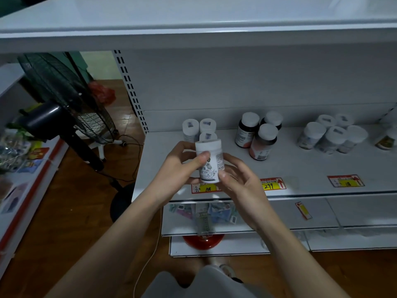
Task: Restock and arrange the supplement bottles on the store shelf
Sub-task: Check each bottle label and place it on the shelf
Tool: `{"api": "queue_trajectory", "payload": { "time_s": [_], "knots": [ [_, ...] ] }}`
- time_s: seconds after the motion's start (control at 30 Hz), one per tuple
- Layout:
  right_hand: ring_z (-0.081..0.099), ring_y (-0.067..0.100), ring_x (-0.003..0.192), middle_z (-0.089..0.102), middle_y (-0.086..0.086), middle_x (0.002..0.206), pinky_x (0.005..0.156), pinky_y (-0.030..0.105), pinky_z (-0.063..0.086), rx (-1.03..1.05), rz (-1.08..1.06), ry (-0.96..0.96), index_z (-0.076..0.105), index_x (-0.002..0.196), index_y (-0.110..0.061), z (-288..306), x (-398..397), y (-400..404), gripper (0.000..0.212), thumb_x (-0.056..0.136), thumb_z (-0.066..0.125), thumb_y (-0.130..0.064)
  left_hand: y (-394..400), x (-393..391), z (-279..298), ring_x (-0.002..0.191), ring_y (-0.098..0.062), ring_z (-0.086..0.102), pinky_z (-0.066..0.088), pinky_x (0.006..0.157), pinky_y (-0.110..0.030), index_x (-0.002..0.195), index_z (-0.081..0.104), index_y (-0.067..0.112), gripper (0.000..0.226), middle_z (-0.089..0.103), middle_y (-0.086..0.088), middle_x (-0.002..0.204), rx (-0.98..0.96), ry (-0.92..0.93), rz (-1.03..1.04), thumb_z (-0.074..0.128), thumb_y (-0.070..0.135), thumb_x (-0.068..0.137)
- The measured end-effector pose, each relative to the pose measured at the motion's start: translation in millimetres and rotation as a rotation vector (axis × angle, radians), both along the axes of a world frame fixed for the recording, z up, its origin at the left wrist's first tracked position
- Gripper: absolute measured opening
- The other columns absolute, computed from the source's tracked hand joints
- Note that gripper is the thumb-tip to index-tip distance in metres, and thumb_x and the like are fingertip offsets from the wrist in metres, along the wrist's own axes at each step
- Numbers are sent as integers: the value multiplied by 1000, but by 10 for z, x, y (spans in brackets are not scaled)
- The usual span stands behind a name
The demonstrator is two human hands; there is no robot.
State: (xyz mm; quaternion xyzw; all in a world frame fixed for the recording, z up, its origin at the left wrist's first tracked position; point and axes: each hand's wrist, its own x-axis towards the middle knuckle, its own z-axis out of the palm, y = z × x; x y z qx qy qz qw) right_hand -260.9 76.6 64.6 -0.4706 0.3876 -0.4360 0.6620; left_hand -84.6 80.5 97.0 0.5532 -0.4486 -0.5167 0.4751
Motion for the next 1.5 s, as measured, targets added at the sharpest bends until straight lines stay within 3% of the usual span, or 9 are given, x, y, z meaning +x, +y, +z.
{"api": "queue_trajectory", "payload": {
  "time_s": [0.17,0.27,0.4,0.53,0.87,1.07,1.23,1.37,1.5],
  "knots": [
    [64,3,111,71,-17,113,90,22,54,-103,-48,137,61,125,-26,11,-28,-7,44,86,73,-10,29,-66,33,98,-14,71,62,73,-36,118,59,21,44,67,-1,114,-19,-45,-29,74,36,79],
    [64,-3,106,71,-11,114,86,17,53,-89,-25,137,60,128,-22,11,-39,-6,48,84,74,-7,17,-60,37,96,-15,72,62,75,-38,123,61,19,38,68,-3,112,-15,-83,-39,73,26,87],
    [63,7,116,69,-6,123,97,26,52,-82,20,117,60,130,-23,17,-59,-14,37,94,63,-14,23,-32,39,99,-17,71,62,75,-39,122,60,18,36,67,-3,114,-3,-62,-37,72,22,88],
    [66,13,115,71,-5,121,91,24,53,-4,68,12,60,128,-24,26,-60,-14,32,100,52,-10,13,-10,44,101,-19,71,62,76,-39,118,55,15,32,71,-5,112,25,-4,-3,70,20,89],
    [62,11,115,68,-6,118,91,37,57,-87,-30,193,57,131,-30,-18,-101,-26,54,83,79,-18,20,-88,62,96,-13,72,60,71,-31,119,65,17,32,68,-6,114,-10,-9,-39,70,25,88],
    [66,13,114,72,-5,119,90,24,54,9,28,12,60,129,-19,32,-116,-20,32,98,55,-11,2,-97,37,101,-14,70,59,71,-29,125,58,17,37,67,-5,116,-8,79,-10,69,19,89],
    [68,13,110,73,-5,114,88,27,55,-26,-22,54,59,124,-21,33,-123,-34,36,90,68,-17,-18,-117,14,101,-11,70,57,70,-25,117,59,15,24,68,-6,116,15,115,-7,64,16,94],
    [65,7,108,71,-10,112,82,22,55,-109,-47,197,58,120,-30,71,-154,-50,41,85,75,-15,-28,-148,16,103,-11,69,59,72,-27,124,60,16,41,67,-1,119,-8,47,-51,68,31,86],
    [67,0,95,68,0,113,76,14,52,-117,-43,212,56,126,-19,125,-190,-59,48,84,76,-9,-61,-190,7,96,-11,71,58,69,-26,123,63,18,47,69,-3,116,-19,9,-58,71,34,79]
  ]
}}
